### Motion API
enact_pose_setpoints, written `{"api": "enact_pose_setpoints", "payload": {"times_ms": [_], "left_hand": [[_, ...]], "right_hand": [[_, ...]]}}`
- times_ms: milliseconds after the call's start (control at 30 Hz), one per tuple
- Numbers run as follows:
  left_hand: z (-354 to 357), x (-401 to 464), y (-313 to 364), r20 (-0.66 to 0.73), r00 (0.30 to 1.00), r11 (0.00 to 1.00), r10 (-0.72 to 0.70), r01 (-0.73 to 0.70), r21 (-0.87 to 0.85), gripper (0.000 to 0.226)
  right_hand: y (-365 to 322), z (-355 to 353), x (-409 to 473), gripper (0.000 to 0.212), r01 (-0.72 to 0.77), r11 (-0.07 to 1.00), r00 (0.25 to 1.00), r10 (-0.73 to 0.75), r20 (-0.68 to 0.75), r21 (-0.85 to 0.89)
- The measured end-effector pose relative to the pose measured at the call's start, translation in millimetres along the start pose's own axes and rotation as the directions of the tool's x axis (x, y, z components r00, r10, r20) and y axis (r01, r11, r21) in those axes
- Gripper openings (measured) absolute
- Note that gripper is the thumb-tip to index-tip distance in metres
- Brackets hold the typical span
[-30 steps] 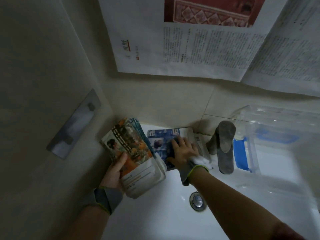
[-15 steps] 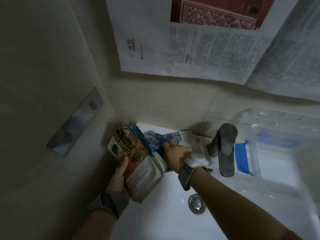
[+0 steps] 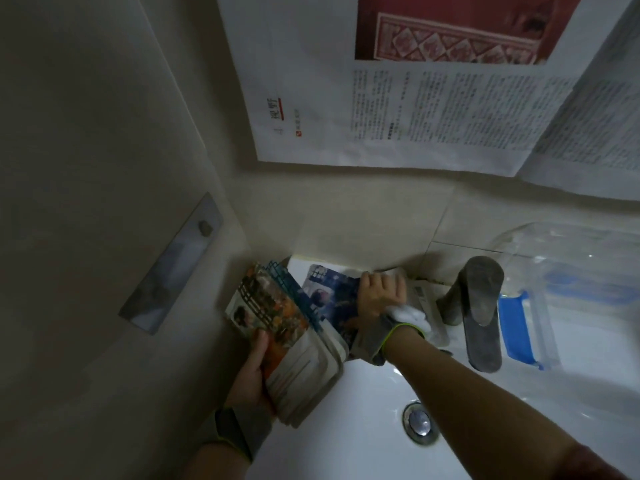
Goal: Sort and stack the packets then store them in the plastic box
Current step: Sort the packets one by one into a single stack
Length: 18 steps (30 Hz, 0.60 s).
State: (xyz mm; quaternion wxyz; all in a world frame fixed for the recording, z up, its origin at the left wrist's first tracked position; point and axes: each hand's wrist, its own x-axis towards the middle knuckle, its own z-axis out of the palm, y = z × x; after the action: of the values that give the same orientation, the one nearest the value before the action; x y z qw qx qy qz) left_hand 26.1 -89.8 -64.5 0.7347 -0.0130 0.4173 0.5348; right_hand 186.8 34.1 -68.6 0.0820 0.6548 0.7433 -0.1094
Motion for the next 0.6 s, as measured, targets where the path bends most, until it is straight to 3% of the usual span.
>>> {"api": "enact_pose_setpoints", "payload": {"times_ms": [67, 200, 267, 367, 467, 600], "left_hand": [[3, 0, 0, -0.007, 1.0, 0.999, 0.022, -0.021, 0.034, 0.047], [11, -1, 1, -0.003, 0.997, 0.995, 0.078, -0.077, 0.07, 0.044], [14, 0, 1, 0.004, 0.998, 0.997, 0.058, -0.058, 0.057, 0.046], [17, 0, 0, -0.007, 1.0, 0.999, 0.029, -0.029, 0.022, 0.057], [25, 2, -2, -0.018, 0.999, 0.999, 0.042, -0.042, 0.016, 0.075], [37, -2, -4, 0.031, 0.998, 0.999, 0.052, -0.051, -0.013, 0.078]], "right_hand": [[-4, -8, -2, 0.065, -0.027, 0.999, 0.995, 0.023, -0.092, -0.041], [0, -29, -13, 0.029, 0.051, 0.995, 0.999, -0.051, -0.004, 0.081], [5, -39, -19, 0.023, 0.046, 0.993, 0.993, -0.033, -0.117, 0.106], [15, -48, -31, 0.02, 0.033, 0.932, 0.972, 0.055, -0.23, 0.361], [19, -59, -49, 0.027, 0.071, 0.649, 0.964, 0.152, -0.22, 0.757], [15, -72, -74, 0.025, -0.008, 0.198, 0.997, 0.079, -0.008, 0.98]]}}
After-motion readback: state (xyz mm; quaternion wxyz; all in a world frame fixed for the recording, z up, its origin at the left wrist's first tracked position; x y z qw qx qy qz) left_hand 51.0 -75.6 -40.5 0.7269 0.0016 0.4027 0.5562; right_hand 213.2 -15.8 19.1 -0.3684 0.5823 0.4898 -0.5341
